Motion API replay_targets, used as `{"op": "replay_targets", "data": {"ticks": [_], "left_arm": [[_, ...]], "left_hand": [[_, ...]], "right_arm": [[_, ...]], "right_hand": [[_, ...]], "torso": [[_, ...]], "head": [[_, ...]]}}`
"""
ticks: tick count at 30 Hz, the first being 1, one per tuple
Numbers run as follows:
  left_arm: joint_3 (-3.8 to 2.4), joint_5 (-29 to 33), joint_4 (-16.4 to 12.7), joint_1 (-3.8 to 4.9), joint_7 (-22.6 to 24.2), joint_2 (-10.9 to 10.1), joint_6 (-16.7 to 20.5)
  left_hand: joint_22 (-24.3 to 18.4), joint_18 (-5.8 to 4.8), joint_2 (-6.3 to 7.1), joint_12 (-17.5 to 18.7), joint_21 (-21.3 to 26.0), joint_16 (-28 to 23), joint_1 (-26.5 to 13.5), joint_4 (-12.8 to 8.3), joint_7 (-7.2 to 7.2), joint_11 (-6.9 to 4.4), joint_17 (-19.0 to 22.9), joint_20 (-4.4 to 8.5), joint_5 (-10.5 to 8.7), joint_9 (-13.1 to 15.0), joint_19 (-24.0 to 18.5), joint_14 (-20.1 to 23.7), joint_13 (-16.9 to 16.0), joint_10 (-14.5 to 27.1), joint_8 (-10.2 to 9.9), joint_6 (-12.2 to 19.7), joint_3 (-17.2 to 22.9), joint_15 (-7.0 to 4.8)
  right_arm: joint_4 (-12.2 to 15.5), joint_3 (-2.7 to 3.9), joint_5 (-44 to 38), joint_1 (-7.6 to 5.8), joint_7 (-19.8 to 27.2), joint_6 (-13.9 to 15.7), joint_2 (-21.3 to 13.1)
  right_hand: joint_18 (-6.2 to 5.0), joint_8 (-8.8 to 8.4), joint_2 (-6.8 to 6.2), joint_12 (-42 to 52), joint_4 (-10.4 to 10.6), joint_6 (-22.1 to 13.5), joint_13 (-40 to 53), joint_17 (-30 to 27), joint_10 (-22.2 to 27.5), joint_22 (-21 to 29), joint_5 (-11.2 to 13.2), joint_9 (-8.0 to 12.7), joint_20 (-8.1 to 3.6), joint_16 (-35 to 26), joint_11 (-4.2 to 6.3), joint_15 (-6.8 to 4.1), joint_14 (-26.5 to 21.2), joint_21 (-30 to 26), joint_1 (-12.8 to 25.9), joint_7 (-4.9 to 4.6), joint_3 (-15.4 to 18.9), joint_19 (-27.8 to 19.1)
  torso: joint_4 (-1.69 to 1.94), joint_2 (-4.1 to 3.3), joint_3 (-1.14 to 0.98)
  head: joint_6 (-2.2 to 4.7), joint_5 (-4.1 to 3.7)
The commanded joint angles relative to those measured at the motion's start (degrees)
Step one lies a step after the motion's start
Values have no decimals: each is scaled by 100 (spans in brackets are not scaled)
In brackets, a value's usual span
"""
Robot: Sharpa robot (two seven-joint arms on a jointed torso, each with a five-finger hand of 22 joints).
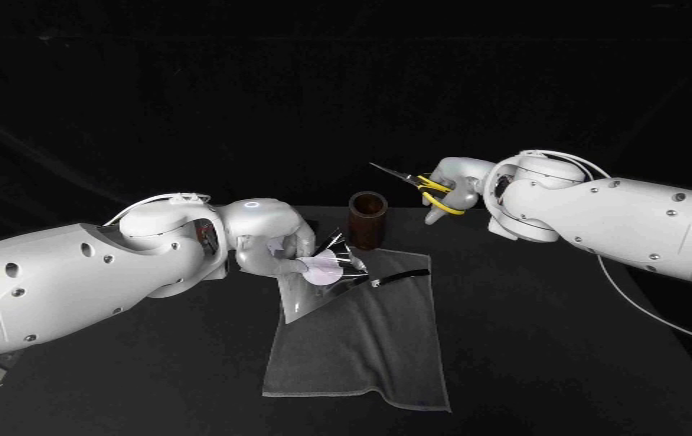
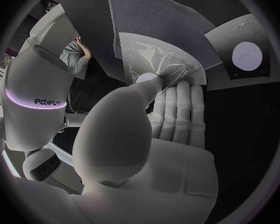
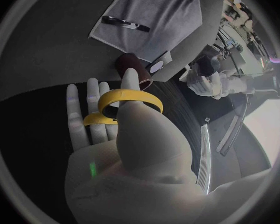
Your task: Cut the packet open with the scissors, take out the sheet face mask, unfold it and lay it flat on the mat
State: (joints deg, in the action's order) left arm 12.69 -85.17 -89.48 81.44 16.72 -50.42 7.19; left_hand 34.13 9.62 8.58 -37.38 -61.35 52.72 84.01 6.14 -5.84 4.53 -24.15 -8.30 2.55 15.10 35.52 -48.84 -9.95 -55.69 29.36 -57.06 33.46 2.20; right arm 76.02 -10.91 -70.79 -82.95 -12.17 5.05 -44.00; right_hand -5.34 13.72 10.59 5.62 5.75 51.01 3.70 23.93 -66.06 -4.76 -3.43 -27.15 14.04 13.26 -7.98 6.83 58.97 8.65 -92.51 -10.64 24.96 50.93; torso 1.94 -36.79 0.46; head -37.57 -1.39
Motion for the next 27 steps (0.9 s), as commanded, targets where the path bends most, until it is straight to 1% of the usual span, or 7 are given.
{"op": "replay_targets", "data": {"ticks": [1,8,13,15,19,23,27], "left_arm": [[-7,82,-3,-1,37,8,-40],[-7,94,19,-1,40,34,-44],[-7,100,35,-1,41,55,-48],[-7,101,41,-1,41,65,-52],[-7,103,48,-1,39,80,-62],[-7,106,51,-1,34,87,-71],[-7,131,53,-1,31,92,-77]], "left_hand": [[8,71,-32,-20,-31,-15,36,-606,-1,6,7,11,19,679,11,-5,-6,-46,34,-56,626,-18],[8,71,-32,-20,-31,-15,36,-606,-1,6,7,11,19,679,11,-5,-6,-46,34,-56,626,-18],[7,70,-28,-16,-35,-14,38,-609,-10,8,8,6,19,697,19,-11,-10,-48,25,-55,629,-14],[7,70,-28,-16,-35,-14,38,-609,-10,8,8,6,19,697,19,-11,-10,-48,25,-55,629,-14],[7,70,-28,-16,-35,-14,38,-609,-10,8,8,6,19,697,19,-11,-10,-48,25,-55,629,-14],[7,70,-28,-16,-35,-14,38,-609,-10,8,8,6,19,697,19,-11,-10,-48,25,-55,629,-14],[7,70,-28,-16,-35,-14,38,-609,-10,8,8,6,19,697,19,-11,-10,-48,25,-55,629,-14]], "right_arm": [[-78,19,-1618,-105,-819,-533,134],[-245,38,-2481,-325,-1079,-1335,419],[-154,42,-3041,-402,-1154,-1841,528],[-106,42,-3251,-414,-1214,-1938,567],[-50,42,-3517,-426,-1377,-1940,628],[-10,43,-3616,-431,-1520,-1681,650],[27,41,-3458,-424,-1475,-1408,624]], "right_hand": [[-531,-8,479,31,-25,171,10,-9,-233,-3,32,-1,-58,12,99,-86,116,5,-567,48,144,66],[-524,-17,531,16,-75,303,2,-21,-363,0,45,8,-100,12,166,-138,205,0,-779,115,154,111],[-519,-49,502,-25,-75,307,-5,-42,-357,13,46,22,-97,-30,198,-164,169,-31,-816,153,172,80],[-515,-100,459,-86,-27,265,-11,-62,-301,24,47,42,-90,-70,218,-178,129,-57,-781,179,175,57],[-517,-140,426,-133,18,233,-11,-73,-255,26,46,57,-86,-91,227,-162,119,-64,-752,192,175,63],[-519,-169,404,-162,67,217,-10,-78,-230,22,46,66,-79,-98,228,-141,140,-57,-724,197,169,96],[-524,-183,417,-178,88,243,-9,-84,-237,11,45,69,-93,-106,235,-162,189,-31,-778,210,159,170]], "torso": [[6,-4,2],[6,7,12],[-2,3,4],[-4,3,3],[4,-1,-1],[8,-6,-7],[6,-6,-4]], "head": [[22,-9],[37,-29],[56,-22],[60,-21],[77,-33],[90,-37],[99,-43]]}}
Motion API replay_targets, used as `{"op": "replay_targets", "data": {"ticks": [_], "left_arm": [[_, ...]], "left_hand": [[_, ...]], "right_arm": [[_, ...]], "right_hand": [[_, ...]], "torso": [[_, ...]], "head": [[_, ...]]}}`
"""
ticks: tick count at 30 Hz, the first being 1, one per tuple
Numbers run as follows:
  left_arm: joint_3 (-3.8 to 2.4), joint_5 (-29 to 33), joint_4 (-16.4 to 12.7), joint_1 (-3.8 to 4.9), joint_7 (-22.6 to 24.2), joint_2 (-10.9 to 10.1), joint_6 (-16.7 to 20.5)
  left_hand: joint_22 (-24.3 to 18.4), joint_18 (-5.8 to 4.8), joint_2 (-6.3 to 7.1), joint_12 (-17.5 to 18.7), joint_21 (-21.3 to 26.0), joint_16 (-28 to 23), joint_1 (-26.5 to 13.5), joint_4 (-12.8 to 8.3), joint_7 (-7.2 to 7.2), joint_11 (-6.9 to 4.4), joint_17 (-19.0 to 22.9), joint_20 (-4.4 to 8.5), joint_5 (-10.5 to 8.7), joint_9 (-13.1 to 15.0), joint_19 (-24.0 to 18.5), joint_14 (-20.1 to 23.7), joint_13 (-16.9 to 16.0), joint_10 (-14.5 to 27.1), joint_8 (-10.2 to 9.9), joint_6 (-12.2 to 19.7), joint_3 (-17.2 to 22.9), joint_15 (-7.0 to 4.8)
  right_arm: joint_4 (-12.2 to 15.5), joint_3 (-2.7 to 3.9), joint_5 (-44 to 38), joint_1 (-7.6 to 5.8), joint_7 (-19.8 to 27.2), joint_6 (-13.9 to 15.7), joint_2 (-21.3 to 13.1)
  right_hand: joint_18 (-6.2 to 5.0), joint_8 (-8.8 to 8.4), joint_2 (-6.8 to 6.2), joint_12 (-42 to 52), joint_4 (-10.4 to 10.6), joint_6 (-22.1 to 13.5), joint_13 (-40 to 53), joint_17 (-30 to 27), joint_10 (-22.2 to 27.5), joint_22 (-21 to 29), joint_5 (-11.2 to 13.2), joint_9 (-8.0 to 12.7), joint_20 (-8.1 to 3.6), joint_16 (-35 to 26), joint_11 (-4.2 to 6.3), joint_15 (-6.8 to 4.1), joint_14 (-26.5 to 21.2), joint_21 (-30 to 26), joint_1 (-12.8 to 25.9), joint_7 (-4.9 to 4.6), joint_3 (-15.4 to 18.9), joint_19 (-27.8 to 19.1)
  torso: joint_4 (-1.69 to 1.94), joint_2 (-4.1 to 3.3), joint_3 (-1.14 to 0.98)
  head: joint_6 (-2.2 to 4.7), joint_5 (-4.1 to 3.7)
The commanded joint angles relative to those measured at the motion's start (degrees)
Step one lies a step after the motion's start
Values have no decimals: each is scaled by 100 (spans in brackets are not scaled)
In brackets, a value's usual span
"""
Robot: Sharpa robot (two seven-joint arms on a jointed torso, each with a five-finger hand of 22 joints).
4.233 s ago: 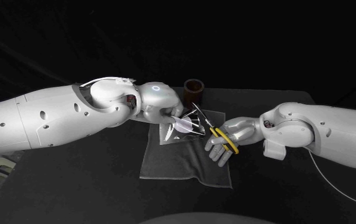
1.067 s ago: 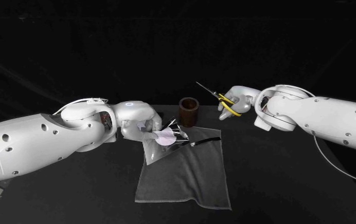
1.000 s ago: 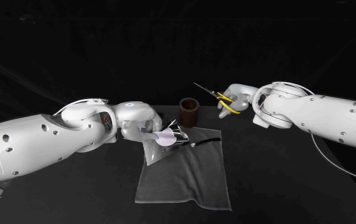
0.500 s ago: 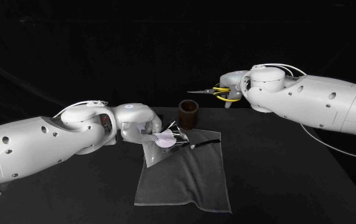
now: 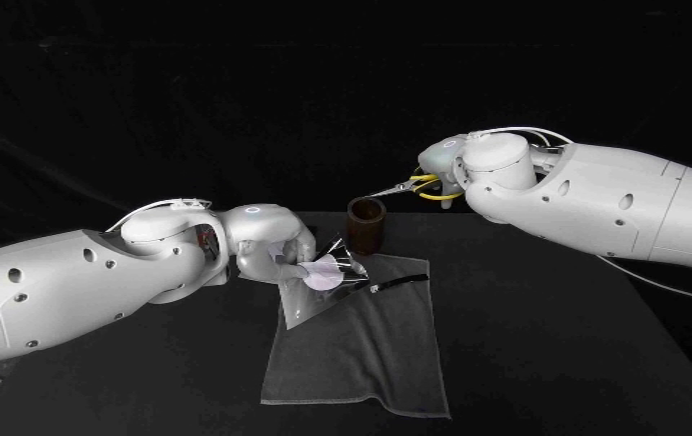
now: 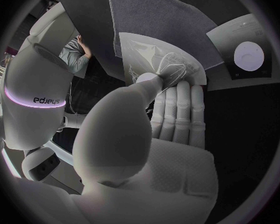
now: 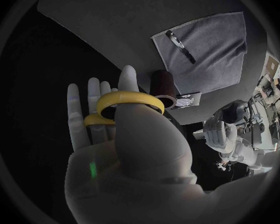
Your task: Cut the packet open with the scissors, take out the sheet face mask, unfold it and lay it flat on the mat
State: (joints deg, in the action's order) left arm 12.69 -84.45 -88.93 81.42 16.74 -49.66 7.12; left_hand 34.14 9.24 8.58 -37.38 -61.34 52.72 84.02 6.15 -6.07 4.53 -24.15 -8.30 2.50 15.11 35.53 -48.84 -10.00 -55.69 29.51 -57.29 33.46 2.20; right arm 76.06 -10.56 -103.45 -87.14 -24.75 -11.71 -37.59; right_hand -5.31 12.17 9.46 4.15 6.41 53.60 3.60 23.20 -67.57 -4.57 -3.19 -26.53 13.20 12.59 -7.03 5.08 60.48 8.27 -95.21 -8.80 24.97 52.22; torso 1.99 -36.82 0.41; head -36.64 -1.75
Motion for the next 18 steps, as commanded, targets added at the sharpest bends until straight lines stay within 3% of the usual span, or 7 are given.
{"op": "replay_targets", "data": {"ticks": [1,6,12,14,16,17,18], "left_arm": [[-6,63,-2,1,28,17,-70],[-7,83,1,1,27,20,-74],[-7,89,1,1,29,30,-83],[-7,89,-1,0,27,31,-85],[-7,90,-2,0,25,32,-88],[-7,90,-2,0,24,33,-89],[-7,90,-2,0,23,35,-91]], "left_hand": [[5,109,-27,-17,-35,-14,38,-609,13,8,7,6,23,697,19,-11,-5,-48,10,-32,629,-15],[3,108,-25,-14,-36,-15,39,-610,8,10,8,3,23,711,21,-13,-8,-49,3,-31,632,-12],[3,108,-25,-14,-36,-15,39,-610,8,10,8,3,23,711,21,-13,-8,-49,3,-31,632,-12],[2,109,-24,-12,-36,-15,40,-611,5,11,9,2,23,718,22,-13,-9,-48,-1,-29,633,-11],[2,109,-24,-12,-36,-15,40,-611,5,11,9,2,23,718,22,-13,-9,-48,-1,-29,633,-11],[2,109,-24,-12,-36,-15,40,-611,5,11,9,2,23,718,22,-13,-9,-48,-1,-29,633,-11],[2,109,-24,-12,-36,-15,40,-611,5,11,9,2,23,718,22,-13,-9,-48,-1,-29,633,-11]], "right_arm": [[27,6,-145,-1,-199,304,-20],[30,0,144,112,-103,622,32],[-125,-3,424,292,-212,1037,226],[-189,-4,530,338,-254,1160,285],[-264,-4,623,384,-271,1250,351],[-289,-4,650,398,-271,1269,374],[-332,-4,696,422,-268,1292,412]], "right_hand": [[-522,-40,524,-42,27,-25,-3,-17,-70,-8,21,10,-7,-54,138,10,22,5,-516,26,161,44],[-501,-141,473,-65,136,-104,-9,-79,93,6,20,43,45,-173,124,54,-56,-28,-520,15,161,40],[-494,-345,238,-59,388,-348,-7,-289,519,42,19,80,145,-503,20,179,-425,-139,-490,-83,44,-40],[-504,-448,-164,-37,629,-516,3,-439,768,45,32,61,187,-642,-82,234,-550,-205,-364,-192,-543,-76],[-509,-491,-769,-3,974,-573,19,-604,842,46,51,1,206,-724,-178,303,-559,-275,-213,-285,-1631,-109],[-503,-538,-1054,-20,1010,-659,11,-689,948,49,36,-16,226,-792,-256,330,-635,-318,-20,-344,-2189,-150],[-502,-562,-1232,-33,1016,-705,4,-734,1001,47,58,-28,236,-818,-266,334,-657,-333,108,-371,-2508,-157]], "torso": [[-1,-4,1],[-12,1,-4],[9,-9,-15],[11,-12,-17],[11,-17,-13],[10,-16,-11],[10,-17,-10]], "head": [[8,-5],[7,21],[25,34],[30,32],[31,22],[30,20],[30,21]]}}
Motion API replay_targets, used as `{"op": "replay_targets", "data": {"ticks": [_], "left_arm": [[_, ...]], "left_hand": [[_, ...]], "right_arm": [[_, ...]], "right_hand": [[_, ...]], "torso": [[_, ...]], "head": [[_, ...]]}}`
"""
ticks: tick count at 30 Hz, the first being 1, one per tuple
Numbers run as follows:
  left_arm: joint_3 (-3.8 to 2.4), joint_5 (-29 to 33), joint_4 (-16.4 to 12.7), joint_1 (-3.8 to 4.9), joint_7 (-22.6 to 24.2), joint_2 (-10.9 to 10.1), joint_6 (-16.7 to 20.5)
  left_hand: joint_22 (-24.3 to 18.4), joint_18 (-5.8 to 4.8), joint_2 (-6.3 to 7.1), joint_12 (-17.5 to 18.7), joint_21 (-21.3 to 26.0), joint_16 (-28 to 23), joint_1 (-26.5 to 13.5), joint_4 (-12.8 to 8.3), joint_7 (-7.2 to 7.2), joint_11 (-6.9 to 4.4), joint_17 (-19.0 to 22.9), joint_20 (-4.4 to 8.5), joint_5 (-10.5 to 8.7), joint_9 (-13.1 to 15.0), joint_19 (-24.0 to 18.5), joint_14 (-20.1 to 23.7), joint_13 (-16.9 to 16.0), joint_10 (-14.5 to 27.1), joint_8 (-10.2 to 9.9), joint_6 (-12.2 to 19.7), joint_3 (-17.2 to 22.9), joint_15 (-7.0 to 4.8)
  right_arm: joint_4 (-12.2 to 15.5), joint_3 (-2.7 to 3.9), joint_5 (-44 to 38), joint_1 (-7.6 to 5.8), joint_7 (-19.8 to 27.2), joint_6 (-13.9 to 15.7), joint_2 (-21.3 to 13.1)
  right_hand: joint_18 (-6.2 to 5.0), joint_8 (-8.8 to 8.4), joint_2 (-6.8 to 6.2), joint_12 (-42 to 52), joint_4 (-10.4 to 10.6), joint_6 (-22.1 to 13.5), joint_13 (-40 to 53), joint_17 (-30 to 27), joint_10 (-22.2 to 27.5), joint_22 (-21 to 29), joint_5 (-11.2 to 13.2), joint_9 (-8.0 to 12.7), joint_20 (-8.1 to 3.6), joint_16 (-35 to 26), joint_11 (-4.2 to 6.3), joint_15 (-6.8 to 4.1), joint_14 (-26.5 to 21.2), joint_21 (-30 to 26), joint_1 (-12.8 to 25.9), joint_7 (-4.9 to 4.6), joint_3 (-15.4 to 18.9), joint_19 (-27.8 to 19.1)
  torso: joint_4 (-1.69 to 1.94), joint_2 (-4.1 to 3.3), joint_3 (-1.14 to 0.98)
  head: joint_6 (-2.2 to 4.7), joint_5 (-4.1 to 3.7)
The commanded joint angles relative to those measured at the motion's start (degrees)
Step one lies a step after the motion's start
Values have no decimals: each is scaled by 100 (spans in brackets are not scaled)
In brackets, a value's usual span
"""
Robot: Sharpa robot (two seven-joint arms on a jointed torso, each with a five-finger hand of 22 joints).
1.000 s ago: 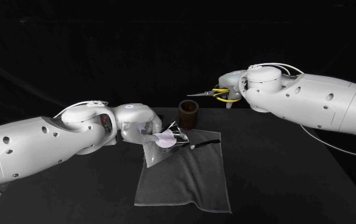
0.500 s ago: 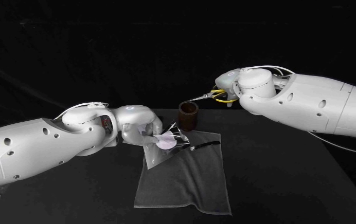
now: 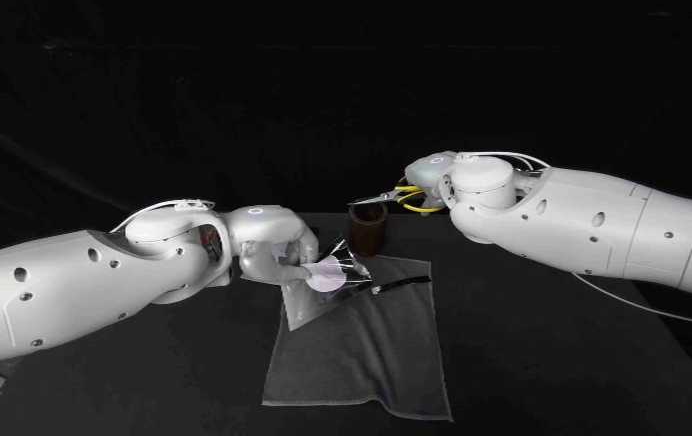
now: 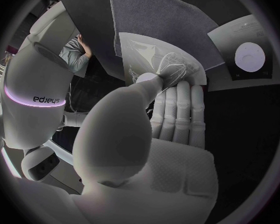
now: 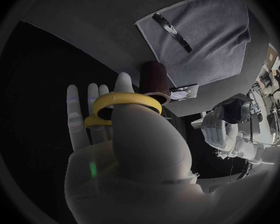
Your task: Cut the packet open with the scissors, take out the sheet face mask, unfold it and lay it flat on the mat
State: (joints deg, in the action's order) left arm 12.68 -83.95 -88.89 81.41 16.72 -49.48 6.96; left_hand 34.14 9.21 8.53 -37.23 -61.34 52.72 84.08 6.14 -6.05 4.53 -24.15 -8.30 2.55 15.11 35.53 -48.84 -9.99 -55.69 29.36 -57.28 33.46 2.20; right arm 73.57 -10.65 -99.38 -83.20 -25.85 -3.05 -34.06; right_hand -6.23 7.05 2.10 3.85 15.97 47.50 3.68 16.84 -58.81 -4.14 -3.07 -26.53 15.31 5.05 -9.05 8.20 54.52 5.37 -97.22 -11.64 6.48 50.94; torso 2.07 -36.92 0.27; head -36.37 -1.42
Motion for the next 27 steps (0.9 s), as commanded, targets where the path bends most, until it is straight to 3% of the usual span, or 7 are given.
{"op": "replay_targets", "data": {"ticks": [1,2,4,15,23,27], "left_arm": [[-6,40,-5,1,25,20,-77],[-6,40,-5,1,25,25,-79],[-6,43,-5,1,24,36,-85],[-6,55,2,-5,7,81,-128],[-6,57,-4,-6,-8,80,-141],[-6,61,1,-6,-17,76,-151]], "left_hand": [[3,111,-19,-27,-36,-15,34,-610,4,11,9,2,18,718,22,-13,-10,-48,15,-30,634,-11],[3,111,-19,-27,-36,-15,34,-610,4,11,9,2,18,718,22,-13,-10,-48,15,-30,634,-11],[3,111,-19,-27,-36,-15,34,-610,4,11,9,2,18,718,22,-13,-10,-48,15,-30,634,-11],[3,111,-19,-27,-36,-15,34,-610,4,11,9,2,18,718,22,-13,-10,-48,15,-30,634,-11],[0,111,-17,-23,-37,-16,34,-611,-2,13,10,0,18,731,23,-14,-12,-47,7,-27,635,-9],[0,111,-17,-23,-37,-16,34,-611,-2,13,10,0,18,731,23,-14,-12,-47,7,-27,635,-9]], "right_arm": [[-115,6,324,49,-155,440,91],[-153,6,362,74,-147,456,129],[-217,7,418,126,-126,475,200],[-601,9,665,340,-12,426,543],[-746,12,981,406,10,457,647],[-742,13,1196,413,40,426,638]], "right_hand": [[-409,-47,-992,58,6,-113,21,-215,160,-5,12,-94,58,-62,-131,14,-20,-77,635,-52,-1657,-41],[-407,-92,-1092,6,27,-199,-4,-289,243,-2,5,-103,50,-111,-140,103,-99,-97,794,-213,-1998,-60],[-402,-125,-1274,-7,-6,-279,-5,-380,327,1,23,-132,64,-125,-204,123,-156,-120,939,-243,-2350,-94],[-368,-181,-1434,-13,-84,-434,-7,-551,499,16,23,-177,98,-147,-298,213,-407,-159,1102,-341,-2624,-244],[-359,-185,-1435,-12,-87,-457,-6,-579,533,17,23,-187,102,-146,-304,231,-454,-158,1128,-342,-2641,-272],[-359,-162,-1432,1,-126,-459,-2,-616,543,14,26,-216,100,-137,-227,189,-491,-152,1146,-253,-2679,-302]], "torso": [[0,-2,6],[0,3,5],[6,3,3],[-2,3,6],[2,5,5],[-3,4,3]], "head": [[0,-8],[-5,-2],[-15,-2],[-31,22],[-34,31],[-45,28]]}}
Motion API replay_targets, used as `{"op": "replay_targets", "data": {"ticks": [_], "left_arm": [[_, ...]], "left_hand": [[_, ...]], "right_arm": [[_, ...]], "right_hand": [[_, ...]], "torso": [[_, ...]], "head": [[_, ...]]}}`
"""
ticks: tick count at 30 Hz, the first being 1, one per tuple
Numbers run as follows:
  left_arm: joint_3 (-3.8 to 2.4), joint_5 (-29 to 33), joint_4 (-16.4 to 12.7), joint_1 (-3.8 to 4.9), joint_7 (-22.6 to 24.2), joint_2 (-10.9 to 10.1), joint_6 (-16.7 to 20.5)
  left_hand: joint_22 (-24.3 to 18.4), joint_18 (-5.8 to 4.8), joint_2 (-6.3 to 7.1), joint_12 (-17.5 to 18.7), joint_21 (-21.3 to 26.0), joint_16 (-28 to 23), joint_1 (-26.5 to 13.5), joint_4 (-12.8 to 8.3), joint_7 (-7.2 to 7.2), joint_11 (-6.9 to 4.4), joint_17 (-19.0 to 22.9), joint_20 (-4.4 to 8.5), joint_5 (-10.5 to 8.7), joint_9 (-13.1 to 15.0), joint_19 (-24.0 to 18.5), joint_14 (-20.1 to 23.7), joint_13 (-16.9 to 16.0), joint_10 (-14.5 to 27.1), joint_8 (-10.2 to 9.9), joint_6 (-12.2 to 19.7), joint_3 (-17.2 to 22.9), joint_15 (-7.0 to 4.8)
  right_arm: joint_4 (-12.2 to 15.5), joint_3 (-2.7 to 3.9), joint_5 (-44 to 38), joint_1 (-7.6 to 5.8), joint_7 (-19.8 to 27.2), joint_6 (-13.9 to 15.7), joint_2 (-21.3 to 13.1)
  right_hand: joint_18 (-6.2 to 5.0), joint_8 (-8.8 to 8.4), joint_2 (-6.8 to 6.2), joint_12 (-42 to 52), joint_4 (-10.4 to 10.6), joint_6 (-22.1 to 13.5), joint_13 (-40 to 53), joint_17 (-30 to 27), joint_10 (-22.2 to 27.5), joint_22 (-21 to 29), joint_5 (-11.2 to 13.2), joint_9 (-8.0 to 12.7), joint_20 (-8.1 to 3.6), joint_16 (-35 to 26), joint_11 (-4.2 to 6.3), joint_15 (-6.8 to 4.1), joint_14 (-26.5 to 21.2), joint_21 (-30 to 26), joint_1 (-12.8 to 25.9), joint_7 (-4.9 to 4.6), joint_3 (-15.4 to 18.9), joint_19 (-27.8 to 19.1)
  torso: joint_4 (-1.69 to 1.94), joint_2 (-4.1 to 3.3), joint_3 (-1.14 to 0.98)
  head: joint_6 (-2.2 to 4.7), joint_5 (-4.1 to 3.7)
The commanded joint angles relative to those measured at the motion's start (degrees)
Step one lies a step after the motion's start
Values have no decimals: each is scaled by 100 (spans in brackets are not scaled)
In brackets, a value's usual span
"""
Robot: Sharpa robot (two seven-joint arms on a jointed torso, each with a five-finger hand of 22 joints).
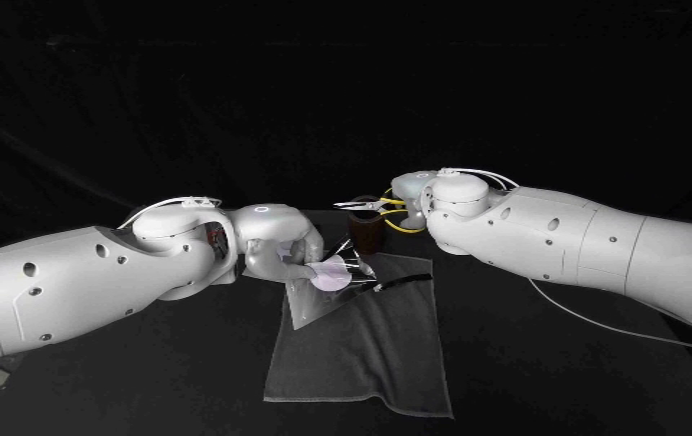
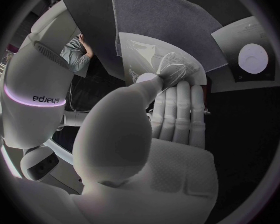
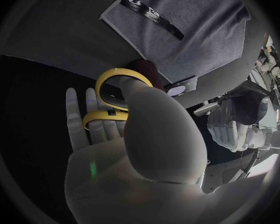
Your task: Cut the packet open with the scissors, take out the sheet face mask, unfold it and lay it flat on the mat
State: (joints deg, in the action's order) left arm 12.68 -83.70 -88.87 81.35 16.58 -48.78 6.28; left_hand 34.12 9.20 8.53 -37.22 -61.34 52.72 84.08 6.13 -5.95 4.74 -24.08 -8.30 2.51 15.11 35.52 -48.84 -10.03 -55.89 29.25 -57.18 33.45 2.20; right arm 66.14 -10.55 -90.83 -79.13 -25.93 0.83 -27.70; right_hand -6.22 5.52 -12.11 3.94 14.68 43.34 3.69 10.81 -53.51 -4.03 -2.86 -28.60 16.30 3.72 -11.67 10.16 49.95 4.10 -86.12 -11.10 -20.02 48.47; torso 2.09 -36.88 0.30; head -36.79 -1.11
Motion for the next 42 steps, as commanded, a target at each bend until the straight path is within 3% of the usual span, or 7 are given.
{"op": "replay_targets", "data": {"ticks": [1,7,11,13,30,38,42], "left_arm": [[-6,37,-1,0,-5,5,-84],[-6,39,2,0,-16,2,-95],[-6,41,10,0,-29,-7,-99],[-6,42,17,1,-35,-10,-101],[-6,44,43,1,-55,-14,-119],[-6,47,48,2,-68,-15,-129],[-6,49,50,2,-71,-9,-132]], "left_hand": [[2,112,-16,-24,-37,-17,34,-610,-12,-8,4,0,23,731,23,-14,-8,-27,18,-37,636,-8],[2,112,-16,-24,-37,-17,34,-610,-12,-8,4,0,23,731,23,-14,-8,-27,18,-37,636,-8],[-1,111,-18,-20,-37,-18,31,-607,-17,-6,5,-4,22,745,24,-14,-10,-26,11,-34,638,-5],[-1,111,-18,-20,-37,-18,31,-607,-17,-6,5,-4,22,745,24,-14,-10,-26,11,-34,638,-5],[-1,111,-18,-20,-37,-18,31,-607,-17,-6,5,-4,22,745,24,-14,-10,-26,11,-34,638,-5],[-4,111,-18,-17,-36,-20,29,-605,-21,-5,6,-7,22,759,24,-14,-13,-26,4,-32,640,-3],[-4,111,-18,-17,-36,-20,29,-605,-21,-5,6,-7,22,759,24,-14,-13,-26,4,-32,640,-3]], "right_arm": [[2,4,394,6,64,28,0],[8,11,660,6,192,13,-15],[71,38,791,-14,315,54,-73],[111,59,820,-36,365,59,-107],[-129,166,1454,-274,431,-549,-99],[-361,172,1806,-310,403,-981,40],[-451,172,1931,-320,398,-997,111]], "right_hand": [[-359,-15,-22,-15,-3,-67,-6,-23,36,3,5,-12,1,-4,25,2,-47,-26,48,-310,-24,-67],[-292,-40,-83,-20,7,-280,-6,-196,353,9,-4,-64,18,-26,139,121,-522,-32,83,-169,214,-266],[-288,123,87,109,-93,-38,13,-193,170,-15,-23,-160,7,96,501,-41,-109,9,49,178,272,-288],[-299,143,110,144,-183,72,7,-198,17,-22,-22,-132,6,151,464,-248,53,21,92,152,200,-281],[-283,92,163,51,-440,192,-9,-255,-104,-18,-48,3,17,144,382,-360,238,4,211,93,-91,-349],[-200,-80,117,-50,-650,-29,-15,-379,272,-7,-49,158,18,-9,286,-263,64,-13,452,-9,-73,-515],[-181,-158,154,-68,-703,-261,-31,-558,823,-17,-59,255,17,-36,188,-152,-640,8,489,-123,224,-567]], "torso": [[-6,2,1],[-7,4,-2],[-7,1,1],[-7,0,3],[-1,4,7],[-5,3,11],[-7,5,11]], "head": [[0,-4],[1,9],[1,17],[3,17],[31,1],[26,17],[24,15]]}}
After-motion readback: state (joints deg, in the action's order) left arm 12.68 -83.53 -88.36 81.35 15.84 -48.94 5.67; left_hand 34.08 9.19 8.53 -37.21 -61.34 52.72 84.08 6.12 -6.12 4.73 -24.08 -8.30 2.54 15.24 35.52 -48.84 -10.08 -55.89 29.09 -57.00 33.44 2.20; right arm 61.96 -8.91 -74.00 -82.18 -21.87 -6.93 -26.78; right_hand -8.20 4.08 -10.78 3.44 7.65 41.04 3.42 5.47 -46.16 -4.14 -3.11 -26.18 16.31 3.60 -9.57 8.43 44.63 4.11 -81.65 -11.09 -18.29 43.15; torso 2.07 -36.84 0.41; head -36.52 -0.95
